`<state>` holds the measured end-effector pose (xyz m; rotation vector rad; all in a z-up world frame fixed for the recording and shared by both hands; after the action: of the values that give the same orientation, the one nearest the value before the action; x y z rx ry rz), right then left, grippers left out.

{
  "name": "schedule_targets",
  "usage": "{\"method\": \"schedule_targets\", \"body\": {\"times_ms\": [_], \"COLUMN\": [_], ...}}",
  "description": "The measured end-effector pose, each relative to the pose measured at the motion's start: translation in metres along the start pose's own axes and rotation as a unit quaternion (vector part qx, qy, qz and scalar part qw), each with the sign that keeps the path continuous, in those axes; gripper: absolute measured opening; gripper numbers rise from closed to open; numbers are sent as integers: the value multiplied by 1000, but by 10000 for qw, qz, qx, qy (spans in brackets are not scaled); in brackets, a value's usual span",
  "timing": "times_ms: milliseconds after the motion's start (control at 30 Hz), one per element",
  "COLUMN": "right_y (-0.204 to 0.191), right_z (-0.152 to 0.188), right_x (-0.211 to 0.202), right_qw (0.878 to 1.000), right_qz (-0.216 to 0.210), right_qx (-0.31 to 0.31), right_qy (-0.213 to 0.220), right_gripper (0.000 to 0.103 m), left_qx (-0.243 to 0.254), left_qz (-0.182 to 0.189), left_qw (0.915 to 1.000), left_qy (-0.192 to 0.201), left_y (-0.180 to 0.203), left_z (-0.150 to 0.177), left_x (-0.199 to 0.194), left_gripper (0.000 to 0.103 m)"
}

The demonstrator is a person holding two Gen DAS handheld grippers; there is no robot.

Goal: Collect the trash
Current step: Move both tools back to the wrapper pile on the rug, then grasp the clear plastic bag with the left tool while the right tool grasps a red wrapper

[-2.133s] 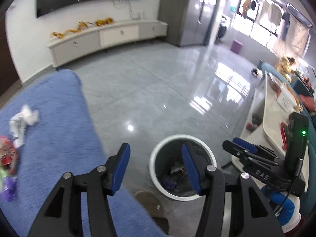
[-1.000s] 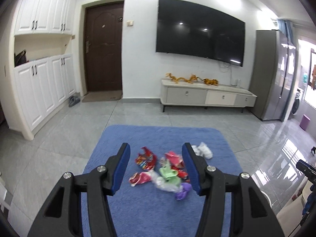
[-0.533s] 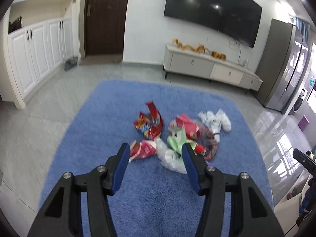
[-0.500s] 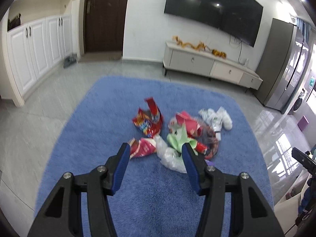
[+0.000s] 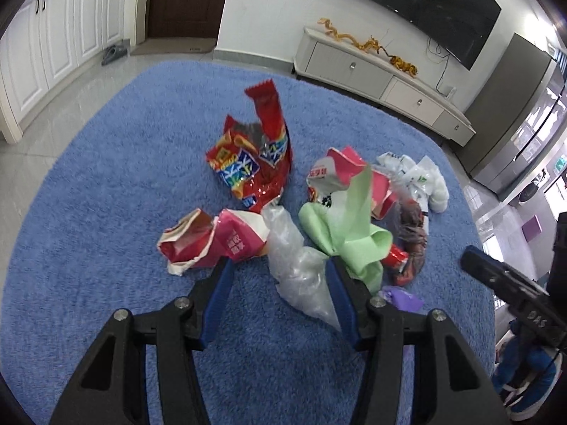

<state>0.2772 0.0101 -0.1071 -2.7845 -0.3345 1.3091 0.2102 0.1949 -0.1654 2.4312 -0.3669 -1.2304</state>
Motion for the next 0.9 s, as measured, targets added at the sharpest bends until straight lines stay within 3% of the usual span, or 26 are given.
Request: {"method": "schedule_targets", "body": {"times_ms": [200, 400, 567, 900], "right_y": [-18, -28, -39, -30], "right_z": [2, 0, -5, 5], "right_x": [39, 54, 61, 25], "right_qw": [9995, 9991, 9983, 9991], "right_qz": [-168, -274, -461, -398], "right_qx": [-24, -68, -35, 139], "right_qy": [-275, -302, -363, -44], "right_gripper": [47, 43, 24, 20], "left_qx": [-18, 12, -30, -36], "left_qz": [92, 268, 244, 112], "left_qw": [9999, 9996, 9997, 9989], "left_qy": [-92, -63, 41, 456], "left_y": [5, 13, 12, 16], "left_z": [3, 7, 12, 18], "left_x": [16, 17, 5, -50], "left_gripper": [51, 30, 29, 29]}}
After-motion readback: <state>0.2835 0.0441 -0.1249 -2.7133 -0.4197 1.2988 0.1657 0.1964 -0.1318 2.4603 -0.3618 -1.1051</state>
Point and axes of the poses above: each gripper's, at about its wrist camera, not at the fingertips, and x roughly the way its jaws point, y to its right, z to its underside, the point moved 10 cm from there along x, roughly the way its jaws point, and after that the axes turned 13 degrees about z, right-handed, at the moved point
